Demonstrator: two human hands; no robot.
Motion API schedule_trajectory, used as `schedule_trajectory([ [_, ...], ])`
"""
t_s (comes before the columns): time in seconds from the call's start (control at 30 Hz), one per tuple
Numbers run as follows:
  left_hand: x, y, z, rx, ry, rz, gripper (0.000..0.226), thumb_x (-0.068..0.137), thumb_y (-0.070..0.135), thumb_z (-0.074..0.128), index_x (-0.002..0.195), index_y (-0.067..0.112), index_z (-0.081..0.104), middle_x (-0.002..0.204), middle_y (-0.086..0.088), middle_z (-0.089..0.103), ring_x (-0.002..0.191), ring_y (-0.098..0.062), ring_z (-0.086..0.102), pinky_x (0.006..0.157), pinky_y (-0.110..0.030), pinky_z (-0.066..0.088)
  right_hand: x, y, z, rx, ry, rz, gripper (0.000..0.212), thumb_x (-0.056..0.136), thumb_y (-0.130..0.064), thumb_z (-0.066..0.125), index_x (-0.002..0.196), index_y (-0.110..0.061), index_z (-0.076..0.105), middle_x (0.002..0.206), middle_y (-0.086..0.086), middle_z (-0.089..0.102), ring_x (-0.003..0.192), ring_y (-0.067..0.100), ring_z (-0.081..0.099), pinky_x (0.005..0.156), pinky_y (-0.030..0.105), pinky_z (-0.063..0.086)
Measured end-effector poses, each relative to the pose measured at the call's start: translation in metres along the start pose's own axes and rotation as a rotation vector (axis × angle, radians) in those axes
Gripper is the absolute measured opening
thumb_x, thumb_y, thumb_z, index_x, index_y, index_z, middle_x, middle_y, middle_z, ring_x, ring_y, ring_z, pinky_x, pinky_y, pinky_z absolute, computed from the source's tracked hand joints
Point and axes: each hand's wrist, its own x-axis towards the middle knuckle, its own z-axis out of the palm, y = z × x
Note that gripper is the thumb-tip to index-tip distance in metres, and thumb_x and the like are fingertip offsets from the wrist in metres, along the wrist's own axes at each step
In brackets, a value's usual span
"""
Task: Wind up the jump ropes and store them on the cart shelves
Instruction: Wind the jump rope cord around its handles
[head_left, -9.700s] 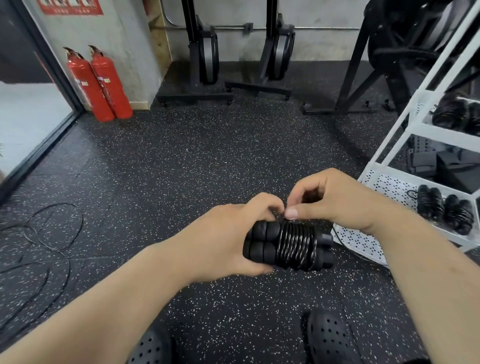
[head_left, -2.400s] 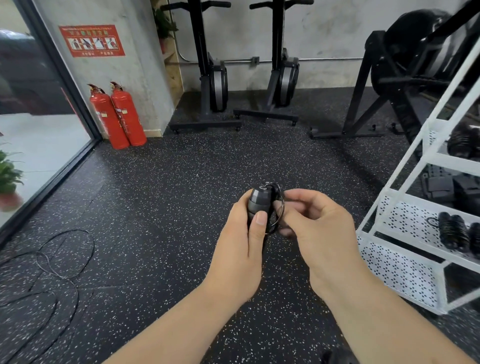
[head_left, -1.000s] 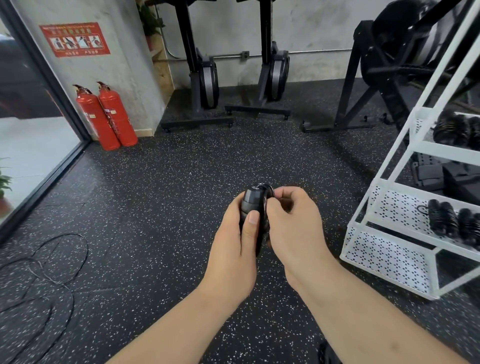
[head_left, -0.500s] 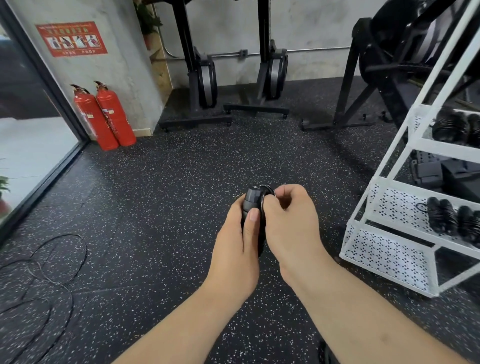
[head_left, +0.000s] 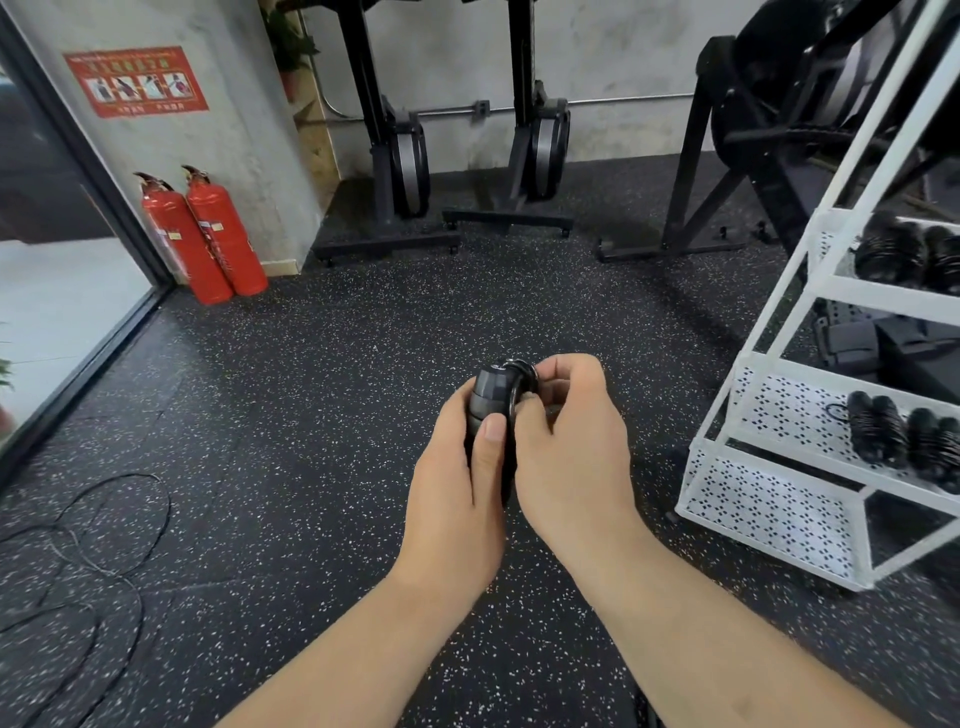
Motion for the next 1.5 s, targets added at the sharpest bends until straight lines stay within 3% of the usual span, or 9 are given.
schedule_trajectory([
  [0.2, 0.005, -0.002, -0.005, 0.084, -0.003, 0.009, 0.039, 0.112, 0.051, 0.039, 0.148, 0.041, 0.048, 0.126, 0.021, 0.071, 0.118, -0.008, 0.068, 0.102, -0.050, 0.056, -0.002, 0.004, 0.006, 0.371, 0.000, 0.160, 0.014, 0.104, -0.020, 0.065, 0.108, -0.031, 0.073, 0.100, -0.011, 0.077, 0.086, 0.002, 0.069, 0.081, 0.031, 0.059],
  [0.4, 0.006, 0.001, -0.009, 0.171, 0.010, 0.044, 0.042, 0.109, 0.048, 0.037, 0.147, 0.036, 0.050, 0.117, 0.028, 0.069, 0.108, 0.001, 0.068, 0.088, -0.022, 0.053, -0.004, 0.000, 0.004, 0.469, -0.113, 0.143, 0.016, 0.101, -0.039, 0.069, 0.111, -0.027, 0.072, 0.101, -0.005, 0.076, 0.080, 0.004, 0.068, 0.069, 0.019, 0.057],
  [0.6, 0.006, 0.006, -0.015, 0.176, 0.026, 0.046, 0.045, 0.105, 0.053, 0.037, 0.145, 0.037, 0.051, 0.121, 0.034, 0.066, 0.112, 0.006, 0.065, 0.086, -0.008, 0.046, 0.001, 0.006, 0.007, 0.669, -0.206, 0.283, 0.021, 0.099, -0.017, 0.074, 0.120, -0.021, 0.074, 0.129, 0.021, 0.068, 0.091, 0.019, 0.062, 0.072, 0.032, 0.051],
  [0.77, 0.003, 0.012, -0.015, 0.240, -0.009, 0.052, 0.033, 0.104, 0.049, 0.038, 0.135, 0.052, 0.047, 0.124, 0.040, 0.063, 0.115, 0.011, 0.062, 0.088, -0.003, 0.042, 0.000, 0.006, 0.007, 0.781, -0.143, 0.393, 0.020, 0.100, -0.011, 0.071, 0.116, -0.021, 0.075, 0.119, 0.011, 0.077, 0.087, 0.013, 0.069, 0.070, 0.030, 0.051],
  [0.97, 0.003, 0.007, -0.011, 0.169, 0.003, 0.013, 0.041, 0.108, 0.049, 0.036, 0.139, 0.033, 0.057, 0.114, 0.028, 0.070, 0.103, 0.002, 0.068, 0.082, -0.016, 0.049, 0.003, 0.008, 0.007, 0.472, -0.050, 0.225, 0.015, 0.098, -0.024, 0.077, 0.112, -0.030, 0.078, 0.107, -0.006, 0.079, 0.094, 0.013, 0.071, 0.075, 0.031, 0.056],
  [1.07, 0.005, 0.009, -0.008, 0.066, 0.036, -0.047, 0.034, 0.112, 0.044, 0.037, 0.124, 0.027, 0.064, 0.100, 0.019, 0.073, 0.085, 0.004, 0.065, 0.074, -0.015, 0.048, 0.006, 0.008, 0.000, 0.484, -0.028, 0.259, 0.017, 0.091, -0.027, 0.085, 0.103, -0.019, 0.077, 0.095, -0.004, 0.077, 0.077, 0.009, 0.067, 0.064, 0.026, 0.055],
  [1.27, 0.022, 0.012, -0.019, -0.146, 0.173, -0.294, 0.041, 0.112, 0.053, 0.040, 0.104, 0.029, 0.073, 0.092, 0.004, 0.076, 0.084, -0.013, 0.069, 0.085, -0.044, 0.059, 0.008, -0.002, -0.016, 0.461, -0.543, 0.357, 0.036, 0.102, -0.054, 0.062, 0.084, -0.023, 0.055, 0.069, -0.007, 0.047, 0.059, 0.009, 0.036, 0.051, 0.025, 0.028],
  [1.4, 0.032, 0.006, -0.028, -0.134, 0.194, -0.305, 0.042, 0.110, 0.055, 0.047, 0.104, 0.021, 0.072, 0.098, -0.004, 0.079, 0.092, -0.029, 0.072, 0.094, -0.054, 0.060, -0.020, -0.016, -0.005, -0.102, -0.524, 0.001, 0.040, 0.108, -0.056, 0.046, 0.084, -0.025, 0.053, 0.066, -0.012, 0.055, 0.054, 0.002, 0.043, 0.055, 0.022, 0.037],
  [1.5, 0.033, 0.002, -0.029, -0.198, 0.189, -0.330, 0.041, 0.103, 0.062, 0.055, 0.100, 0.025, 0.071, 0.103, -0.017, 0.079, 0.097, -0.042, 0.074, 0.096, -0.068, 0.056, -0.042, -0.020, 0.005, -0.238, -0.526, -0.175, 0.033, 0.107, -0.055, 0.047, 0.088, -0.029, 0.054, 0.064, -0.009, 0.058, 0.052, 0.003, 0.048, 0.054, 0.020, 0.041],
])
